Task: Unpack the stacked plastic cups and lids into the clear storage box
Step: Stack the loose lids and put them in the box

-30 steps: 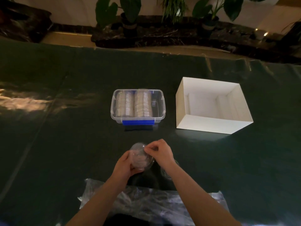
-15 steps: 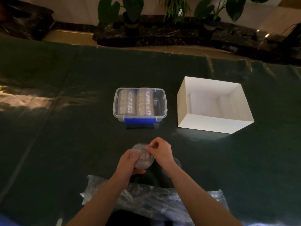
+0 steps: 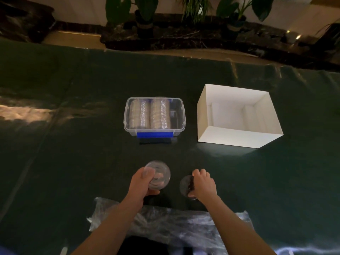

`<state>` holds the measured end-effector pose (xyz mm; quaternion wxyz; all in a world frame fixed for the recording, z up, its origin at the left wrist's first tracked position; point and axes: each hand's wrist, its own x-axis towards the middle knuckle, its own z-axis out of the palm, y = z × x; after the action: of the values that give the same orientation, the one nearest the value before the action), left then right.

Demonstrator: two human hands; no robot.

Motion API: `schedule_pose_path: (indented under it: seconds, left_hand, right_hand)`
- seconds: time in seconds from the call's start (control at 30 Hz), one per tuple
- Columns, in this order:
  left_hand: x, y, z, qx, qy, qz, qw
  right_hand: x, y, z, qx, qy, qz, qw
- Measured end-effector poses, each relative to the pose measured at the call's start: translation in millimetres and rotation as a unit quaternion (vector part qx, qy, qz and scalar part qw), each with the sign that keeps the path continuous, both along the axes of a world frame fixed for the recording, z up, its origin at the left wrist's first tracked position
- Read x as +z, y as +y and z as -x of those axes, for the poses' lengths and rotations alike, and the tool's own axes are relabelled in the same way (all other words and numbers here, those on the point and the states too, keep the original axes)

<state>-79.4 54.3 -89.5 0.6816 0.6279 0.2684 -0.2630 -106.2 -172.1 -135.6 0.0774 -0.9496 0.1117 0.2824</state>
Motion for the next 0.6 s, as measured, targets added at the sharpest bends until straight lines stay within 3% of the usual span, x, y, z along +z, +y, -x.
schedule_pose_path:
  seconds: [0.13, 0.27, 0.33, 0.4, 0.5, 0.6]
  left_hand:
    - [-5, 3, 2, -0.005, 0.012, -0.003, 1.0]
    - [-6, 5, 4, -0.011, 0.008, 0.006, 1.0]
    - [-6, 6, 4, -0.007, 0.01, 0.012, 1.0]
    - [-8, 8, 4, -0.001, 0.022, 0.013, 1.0]
    - [-11, 7, 4, 0.001, 0.03, 0.021, 0.999]
    - [-8, 0, 2, 0.024, 0.048, 0.031, 0.998]
  right_hand:
    - [-4, -3, -5, -0.024, 0.027, -0.039, 0.999]
    - [1, -4, -10, -0.086, 0.027, -0.142, 0.986]
    - [15, 0, -15, -0.133, -0.021, -0.176, 0.975]
    - [34, 7, -19, -0.173, -0.137, -0.236, 0.946]
    - [68, 29, -18, -0.06, -0.347, -0.273, 0.895]
    - [91, 59, -14, 0.119, -0.414, -0.246, 0.868]
